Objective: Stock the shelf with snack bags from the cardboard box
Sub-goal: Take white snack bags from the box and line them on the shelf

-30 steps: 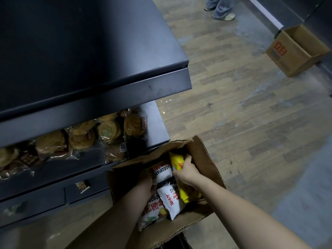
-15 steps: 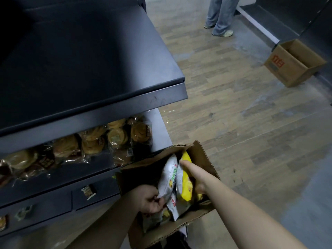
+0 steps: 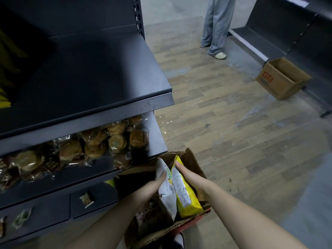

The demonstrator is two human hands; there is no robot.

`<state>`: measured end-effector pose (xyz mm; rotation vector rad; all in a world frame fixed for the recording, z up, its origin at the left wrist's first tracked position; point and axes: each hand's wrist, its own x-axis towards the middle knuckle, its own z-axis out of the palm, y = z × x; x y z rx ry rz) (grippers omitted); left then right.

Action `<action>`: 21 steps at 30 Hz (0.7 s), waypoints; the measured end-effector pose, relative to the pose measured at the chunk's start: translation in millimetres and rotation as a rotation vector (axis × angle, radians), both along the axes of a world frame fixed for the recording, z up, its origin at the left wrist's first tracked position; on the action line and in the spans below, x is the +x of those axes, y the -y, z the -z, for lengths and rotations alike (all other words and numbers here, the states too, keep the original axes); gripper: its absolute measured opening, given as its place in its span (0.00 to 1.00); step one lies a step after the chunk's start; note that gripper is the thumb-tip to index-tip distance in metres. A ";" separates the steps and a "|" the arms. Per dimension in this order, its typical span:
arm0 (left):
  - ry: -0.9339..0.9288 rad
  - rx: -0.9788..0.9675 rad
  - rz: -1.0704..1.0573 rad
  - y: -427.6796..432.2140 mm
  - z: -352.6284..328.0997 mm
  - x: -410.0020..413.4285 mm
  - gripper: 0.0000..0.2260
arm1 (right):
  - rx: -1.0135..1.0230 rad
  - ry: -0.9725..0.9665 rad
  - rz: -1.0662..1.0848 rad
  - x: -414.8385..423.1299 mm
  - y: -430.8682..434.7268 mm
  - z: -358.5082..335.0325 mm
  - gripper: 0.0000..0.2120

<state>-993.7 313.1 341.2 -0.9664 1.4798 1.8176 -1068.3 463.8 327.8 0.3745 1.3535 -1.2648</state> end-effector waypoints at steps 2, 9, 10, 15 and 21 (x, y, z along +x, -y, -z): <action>-0.072 -0.107 0.066 -3.3 -11.9 6.5 0.37 | -0.007 -0.014 0.038 0.6 3.2 -13.7 0.39; -0.188 0.012 -0.148 -9.1 -37.8 22.6 0.47 | -0.073 -0.067 0.041 6.5 12.1 -68.5 0.37; -0.191 0.023 -0.159 -8.4 -41.3 25.8 0.46 | -0.093 -0.073 0.012 8.0 11.9 -76.7 0.37; -0.293 -0.007 -0.119 -4.3 -70.8 41.7 0.32 | -0.223 -0.102 -0.043 11.8 15.9 -105.6 0.33; -0.244 -0.051 -0.080 13.3 -108.7 52.2 0.31 | -0.190 -0.425 -0.157 22.6 39.1 -128.7 0.32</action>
